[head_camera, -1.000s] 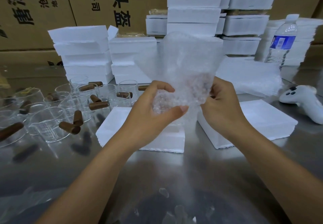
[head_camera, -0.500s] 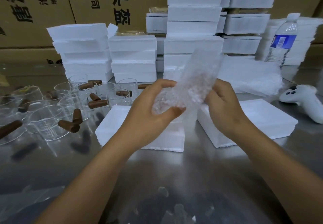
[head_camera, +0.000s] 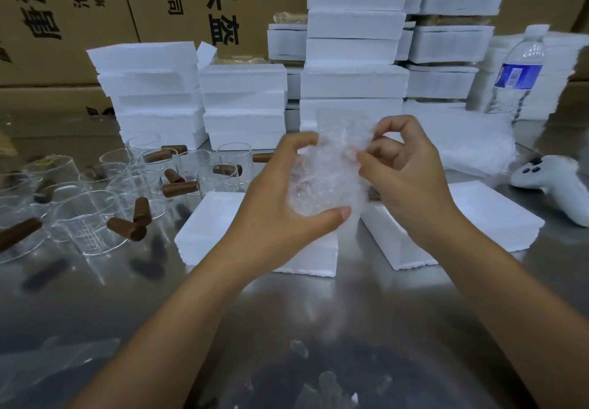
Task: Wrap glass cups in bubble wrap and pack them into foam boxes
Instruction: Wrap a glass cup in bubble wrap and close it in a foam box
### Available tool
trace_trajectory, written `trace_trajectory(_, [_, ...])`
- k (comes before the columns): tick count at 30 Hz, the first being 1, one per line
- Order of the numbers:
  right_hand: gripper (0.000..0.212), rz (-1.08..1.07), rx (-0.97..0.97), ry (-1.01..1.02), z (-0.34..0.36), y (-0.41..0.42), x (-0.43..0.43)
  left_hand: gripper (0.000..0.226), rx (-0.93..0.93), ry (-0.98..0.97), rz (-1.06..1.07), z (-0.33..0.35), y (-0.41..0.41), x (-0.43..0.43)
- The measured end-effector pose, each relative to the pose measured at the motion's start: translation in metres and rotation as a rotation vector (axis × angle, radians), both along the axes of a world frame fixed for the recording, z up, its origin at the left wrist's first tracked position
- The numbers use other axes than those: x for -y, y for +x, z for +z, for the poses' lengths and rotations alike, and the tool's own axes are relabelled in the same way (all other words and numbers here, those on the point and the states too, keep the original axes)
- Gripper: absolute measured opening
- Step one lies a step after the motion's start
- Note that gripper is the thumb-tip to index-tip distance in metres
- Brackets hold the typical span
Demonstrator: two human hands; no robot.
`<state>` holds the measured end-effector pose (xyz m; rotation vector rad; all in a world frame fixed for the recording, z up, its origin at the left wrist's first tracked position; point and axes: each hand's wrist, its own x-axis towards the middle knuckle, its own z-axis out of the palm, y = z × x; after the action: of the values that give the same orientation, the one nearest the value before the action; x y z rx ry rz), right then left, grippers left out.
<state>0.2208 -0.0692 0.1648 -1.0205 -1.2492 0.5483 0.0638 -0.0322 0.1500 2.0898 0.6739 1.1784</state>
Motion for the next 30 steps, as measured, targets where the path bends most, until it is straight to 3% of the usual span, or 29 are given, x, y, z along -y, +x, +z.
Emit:
trace_trajectory(4, [0.037,-0.062,0.044,-0.001,0.0,0.003,-0.002,0.082,0.034,0.077,-0.045,0.0,0.0,0.001])
trace_trajectory(8, [0.03,-0.179,0.314,0.152,0.003,-0.002,0.002,0.066,-0.025,0.135,0.004,0.002,0.001,0.003])
trace_trajectory(14, [0.006,-0.222,0.47,0.33,-0.001,-0.009,0.006,0.043,0.048,0.057,0.063,0.001,0.002,0.0])
trace_trajectory(19, [0.021,-0.314,0.662,0.447,-0.007,-0.015,0.006,0.042,0.053,0.031,0.1,-0.002,0.002,-0.003])
trace_trajectory(23, [0.024,-0.356,0.678,0.406,-0.008,-0.017,0.004,0.069,0.123,0.014,0.106,-0.002,0.003,-0.001])
trace_trajectory(30, [0.04,-0.285,0.813,0.226,-0.01,-0.018,0.006,0.075,0.174,0.101,0.078,-0.003,0.005,0.0])
